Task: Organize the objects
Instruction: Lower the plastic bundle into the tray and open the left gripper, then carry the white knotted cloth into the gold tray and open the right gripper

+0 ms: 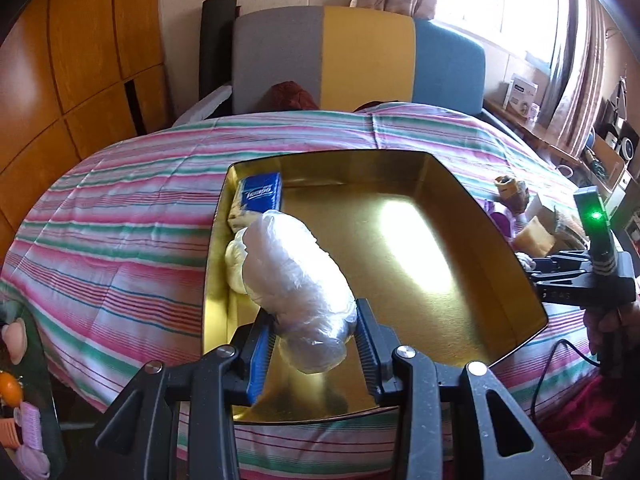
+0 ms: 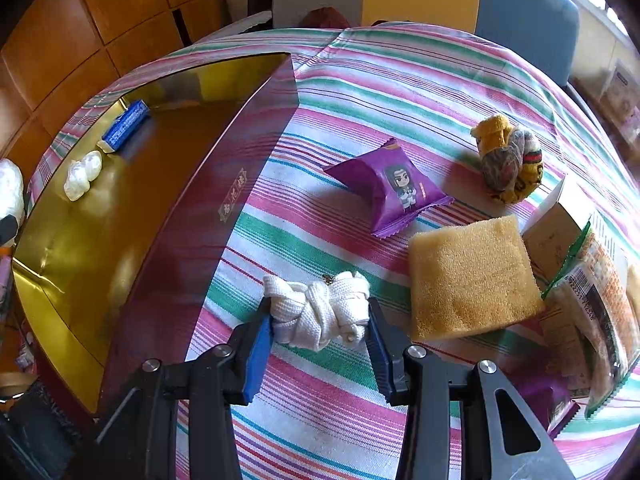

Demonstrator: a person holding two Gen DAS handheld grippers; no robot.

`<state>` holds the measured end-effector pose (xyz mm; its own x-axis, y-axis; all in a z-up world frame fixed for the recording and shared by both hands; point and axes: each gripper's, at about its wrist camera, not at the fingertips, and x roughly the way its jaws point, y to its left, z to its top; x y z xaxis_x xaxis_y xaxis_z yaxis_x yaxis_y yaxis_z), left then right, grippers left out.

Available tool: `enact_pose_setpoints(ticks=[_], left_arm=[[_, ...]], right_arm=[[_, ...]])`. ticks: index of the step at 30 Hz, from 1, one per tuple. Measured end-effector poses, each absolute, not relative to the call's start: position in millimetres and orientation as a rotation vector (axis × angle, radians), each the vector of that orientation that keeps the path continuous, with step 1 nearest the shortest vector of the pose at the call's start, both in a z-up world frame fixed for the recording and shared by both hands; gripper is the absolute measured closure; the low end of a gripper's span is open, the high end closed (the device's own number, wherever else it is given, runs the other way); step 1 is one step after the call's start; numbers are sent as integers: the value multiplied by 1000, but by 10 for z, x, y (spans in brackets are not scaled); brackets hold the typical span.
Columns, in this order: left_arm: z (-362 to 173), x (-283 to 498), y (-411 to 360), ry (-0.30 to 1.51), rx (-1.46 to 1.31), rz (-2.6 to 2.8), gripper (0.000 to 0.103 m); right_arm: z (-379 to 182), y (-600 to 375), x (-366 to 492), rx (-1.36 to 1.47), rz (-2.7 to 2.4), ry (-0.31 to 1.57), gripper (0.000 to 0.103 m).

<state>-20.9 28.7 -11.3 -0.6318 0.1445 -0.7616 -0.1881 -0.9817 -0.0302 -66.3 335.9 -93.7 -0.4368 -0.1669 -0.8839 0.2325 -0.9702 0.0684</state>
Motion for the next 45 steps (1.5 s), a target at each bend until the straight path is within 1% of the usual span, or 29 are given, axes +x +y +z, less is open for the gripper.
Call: enact_pose_setpoints(ticks=[10, 18, 21, 22, 25, 30, 38, 45], left_arm=[[-261, -274, 156, 56, -1323, 2677, 65], [-320, -372, -3, 6, -1357, 2637, 63], [-320, -396, -99, -34, -1366, 2619, 59], [-314, -403, -114, -43, -1367, 2614, 56], [-303, -425, -146, -32, -1367, 2604, 51], [-256, -392, -151, -22, -1345, 2612, 51], [-81, -326, -337, -123, -1269, 2729, 51], [-39, -342, -591, -208, -1272, 2800, 51]], right_arm=[[-930, 3358, -656, 1512, -2480, 93, 58], [-930, 3362, -665, 1512, -2481, 96, 58], [-929, 3362, -663, 1513, -2482, 98, 58], [-930, 3361, -663, 1513, -2482, 98, 58], [-931, 3361, -665, 1513, -2482, 98, 58], [-928, 3363, -660, 1513, -2483, 103, 58], [-928, 3379, -657, 1509, -2492, 92, 58], [-879, 3461, -643, 1539, -2536, 2, 60]])
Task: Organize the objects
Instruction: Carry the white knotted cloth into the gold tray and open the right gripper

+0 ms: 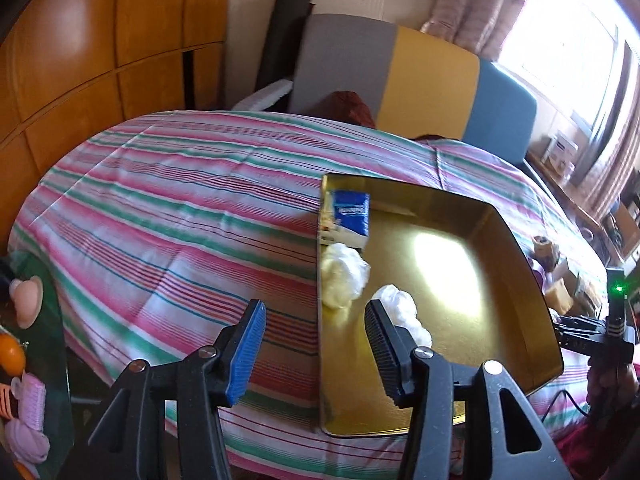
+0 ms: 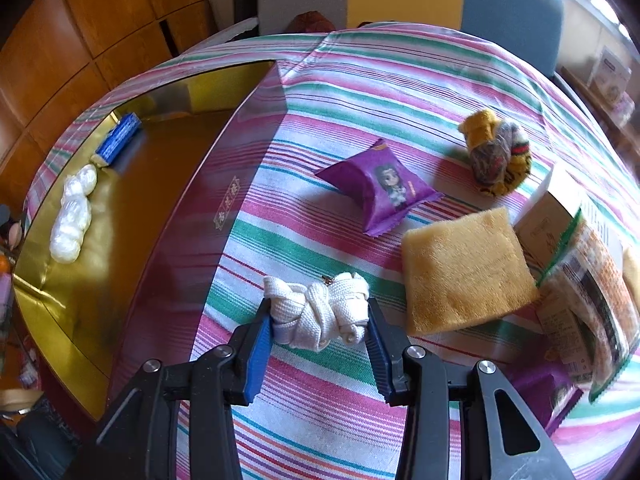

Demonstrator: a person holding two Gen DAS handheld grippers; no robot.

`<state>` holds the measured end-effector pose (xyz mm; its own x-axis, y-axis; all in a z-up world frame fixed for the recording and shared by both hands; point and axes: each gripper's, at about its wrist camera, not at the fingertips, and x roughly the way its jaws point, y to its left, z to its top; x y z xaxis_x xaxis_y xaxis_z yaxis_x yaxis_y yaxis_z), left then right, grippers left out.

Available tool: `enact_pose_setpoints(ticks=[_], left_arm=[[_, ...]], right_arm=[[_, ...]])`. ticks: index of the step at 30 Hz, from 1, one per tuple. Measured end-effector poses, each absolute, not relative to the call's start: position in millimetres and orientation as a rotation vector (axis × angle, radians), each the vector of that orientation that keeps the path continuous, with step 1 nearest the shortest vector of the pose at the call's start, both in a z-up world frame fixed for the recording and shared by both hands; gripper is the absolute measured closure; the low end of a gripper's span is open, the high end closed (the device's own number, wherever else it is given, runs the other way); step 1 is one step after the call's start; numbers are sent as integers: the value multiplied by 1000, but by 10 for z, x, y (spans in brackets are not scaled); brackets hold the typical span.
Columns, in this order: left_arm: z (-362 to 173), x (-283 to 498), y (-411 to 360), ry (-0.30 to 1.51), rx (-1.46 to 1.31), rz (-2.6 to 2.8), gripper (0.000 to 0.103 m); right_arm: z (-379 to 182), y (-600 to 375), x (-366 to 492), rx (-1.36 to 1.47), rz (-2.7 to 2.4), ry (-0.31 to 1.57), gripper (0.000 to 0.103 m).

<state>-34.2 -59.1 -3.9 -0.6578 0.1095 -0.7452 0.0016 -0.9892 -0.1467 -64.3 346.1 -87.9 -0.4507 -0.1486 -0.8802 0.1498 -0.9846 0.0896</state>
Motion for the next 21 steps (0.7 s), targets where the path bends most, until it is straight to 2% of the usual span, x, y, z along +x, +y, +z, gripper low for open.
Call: enact_pose_setpoints(ticks=[6, 11, 21], left_arm=[[-43, -292, -695, -201, -1254, 2845, 51], [-58, -287, -709, -210, -1255, 2854, 51], [-42, -252, -709, -204, -1241, 2849, 51]], right_arm=[[-377, 3616, -531, 1407, -2681, -146, 60], [51, 3225, -477, 1234, -2636, -110, 60], [-161, 1780, -561, 1235, -2281, 11, 60]])
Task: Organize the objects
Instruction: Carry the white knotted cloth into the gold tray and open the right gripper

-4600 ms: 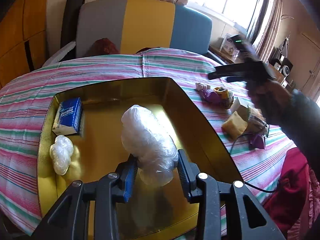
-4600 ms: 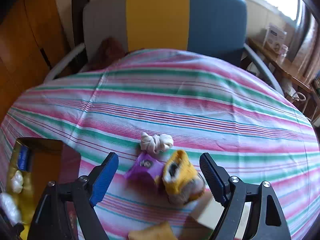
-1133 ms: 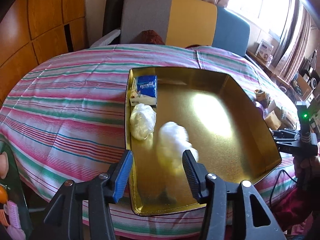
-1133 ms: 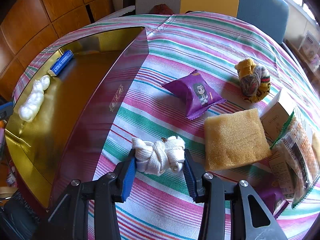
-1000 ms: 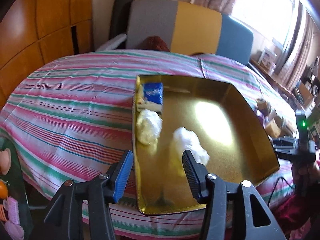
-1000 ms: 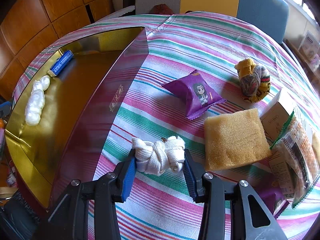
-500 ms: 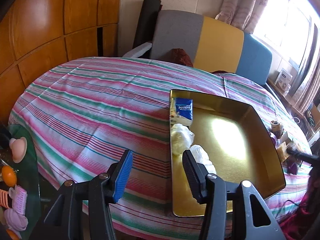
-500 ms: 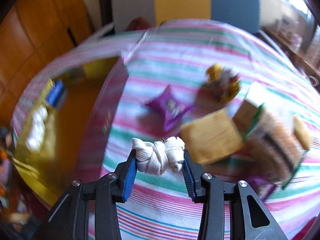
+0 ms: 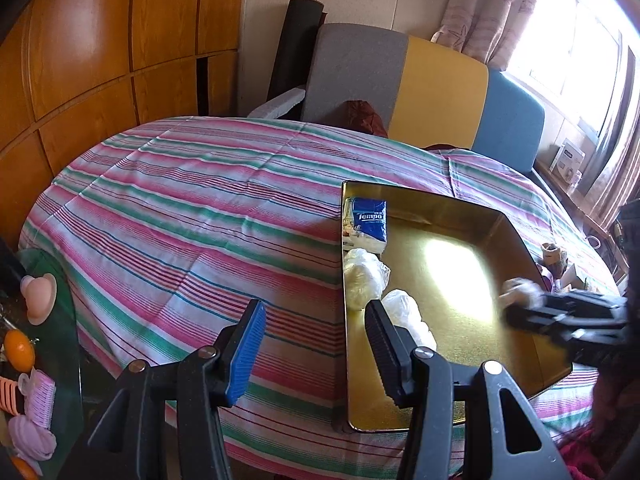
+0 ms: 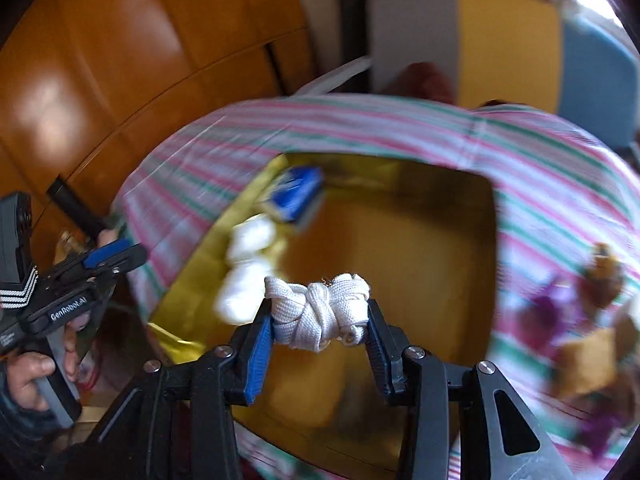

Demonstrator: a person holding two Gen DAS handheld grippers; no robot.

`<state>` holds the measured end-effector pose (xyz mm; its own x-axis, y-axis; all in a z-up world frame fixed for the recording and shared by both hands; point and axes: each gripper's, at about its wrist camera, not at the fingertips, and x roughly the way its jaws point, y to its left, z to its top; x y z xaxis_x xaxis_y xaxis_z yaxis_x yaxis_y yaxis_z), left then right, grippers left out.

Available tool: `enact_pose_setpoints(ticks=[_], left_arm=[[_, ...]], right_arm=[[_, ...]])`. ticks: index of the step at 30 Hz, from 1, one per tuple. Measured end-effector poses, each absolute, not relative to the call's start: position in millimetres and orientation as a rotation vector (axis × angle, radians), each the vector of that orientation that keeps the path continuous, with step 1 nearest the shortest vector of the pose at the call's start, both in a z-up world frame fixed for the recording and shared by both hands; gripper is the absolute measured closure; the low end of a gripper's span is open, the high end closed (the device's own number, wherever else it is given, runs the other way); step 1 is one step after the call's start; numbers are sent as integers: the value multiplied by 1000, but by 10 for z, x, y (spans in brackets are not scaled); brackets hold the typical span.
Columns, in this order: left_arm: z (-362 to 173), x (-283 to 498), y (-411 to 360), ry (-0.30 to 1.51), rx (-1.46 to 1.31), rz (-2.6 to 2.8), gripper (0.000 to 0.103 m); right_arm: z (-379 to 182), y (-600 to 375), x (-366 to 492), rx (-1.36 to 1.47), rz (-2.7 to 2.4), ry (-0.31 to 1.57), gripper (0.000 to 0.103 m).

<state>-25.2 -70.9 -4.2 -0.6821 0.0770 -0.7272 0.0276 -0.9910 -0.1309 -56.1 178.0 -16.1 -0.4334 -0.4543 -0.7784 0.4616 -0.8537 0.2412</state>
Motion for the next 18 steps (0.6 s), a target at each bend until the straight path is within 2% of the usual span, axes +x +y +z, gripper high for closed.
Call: enact_pose_setpoints(ticks=[9, 18], left_arm=[[-98, -271, -818, -246, -1270, 2861, 51], [-138, -271, -884, -270, -1294, 2876, 51]], right_arm=[[-438, 1018, -591, 1277, -2101, 79, 59], [-692, 773, -643, 1327, -2049, 60, 48]])
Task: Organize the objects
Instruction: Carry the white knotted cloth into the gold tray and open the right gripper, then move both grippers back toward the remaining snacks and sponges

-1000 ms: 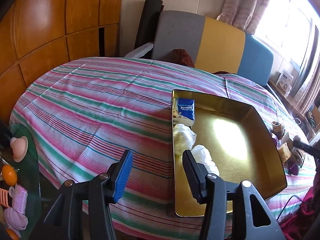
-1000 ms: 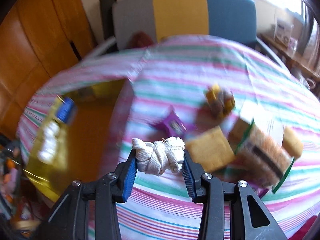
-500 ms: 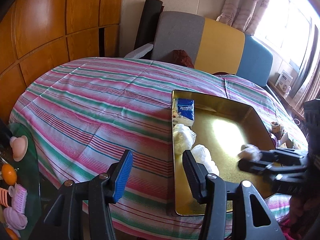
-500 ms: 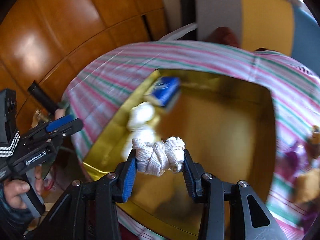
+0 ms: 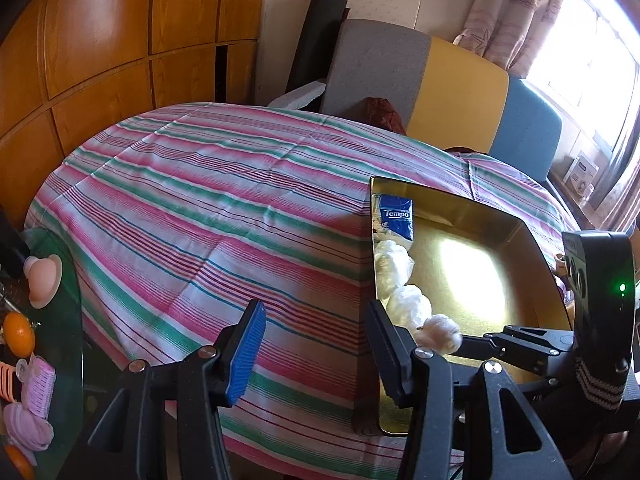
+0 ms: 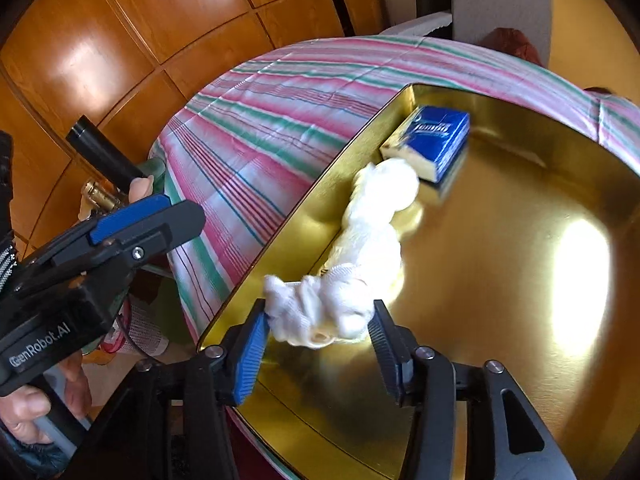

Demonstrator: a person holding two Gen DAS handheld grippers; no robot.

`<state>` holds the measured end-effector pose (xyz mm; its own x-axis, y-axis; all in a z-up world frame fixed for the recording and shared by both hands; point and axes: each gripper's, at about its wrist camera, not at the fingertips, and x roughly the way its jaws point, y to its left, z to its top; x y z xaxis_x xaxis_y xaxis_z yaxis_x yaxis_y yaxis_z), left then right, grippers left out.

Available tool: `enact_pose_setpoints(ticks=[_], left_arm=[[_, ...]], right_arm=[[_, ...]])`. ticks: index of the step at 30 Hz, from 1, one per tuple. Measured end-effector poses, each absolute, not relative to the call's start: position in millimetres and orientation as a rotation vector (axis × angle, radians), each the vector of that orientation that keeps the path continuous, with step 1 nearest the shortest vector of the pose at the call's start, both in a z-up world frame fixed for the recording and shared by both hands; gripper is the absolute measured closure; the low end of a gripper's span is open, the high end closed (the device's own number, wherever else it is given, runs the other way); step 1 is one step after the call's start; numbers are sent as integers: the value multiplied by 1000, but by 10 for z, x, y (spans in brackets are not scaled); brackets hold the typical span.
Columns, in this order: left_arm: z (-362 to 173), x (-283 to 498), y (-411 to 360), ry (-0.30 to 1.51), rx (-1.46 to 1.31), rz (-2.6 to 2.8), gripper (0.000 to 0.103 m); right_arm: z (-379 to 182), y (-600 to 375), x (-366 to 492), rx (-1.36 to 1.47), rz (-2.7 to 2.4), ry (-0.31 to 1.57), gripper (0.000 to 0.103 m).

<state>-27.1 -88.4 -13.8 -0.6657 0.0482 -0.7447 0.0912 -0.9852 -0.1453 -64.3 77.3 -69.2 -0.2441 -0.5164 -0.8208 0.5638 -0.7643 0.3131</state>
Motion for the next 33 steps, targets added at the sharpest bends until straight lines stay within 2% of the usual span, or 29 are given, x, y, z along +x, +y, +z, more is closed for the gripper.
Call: enact_pose_setpoints(ticks=[3, 4, 13, 20, 33], left_arm=[[-139, -273, -882, 264, 1277, -2833, 51], [-138, -269, -878, 262, 1276, -2834, 51], [-104, -256, -838, 253, 1265, -2850, 51], [-99, -246, -766, 247, 1278, -2872, 51], [39, -317, -276, 107, 1320, -2981, 51]], right_arm=[[-701, 786, -623, 1323, -2042, 44, 42], [-690, 800, -615, 1317, -2044, 33, 36], [-485, 987, -537, 1267, -2095, -35, 32], [-258, 1563, -441, 1231, -2256, -86, 11], [87, 3460, -361, 1266, -2685, -171, 6]])
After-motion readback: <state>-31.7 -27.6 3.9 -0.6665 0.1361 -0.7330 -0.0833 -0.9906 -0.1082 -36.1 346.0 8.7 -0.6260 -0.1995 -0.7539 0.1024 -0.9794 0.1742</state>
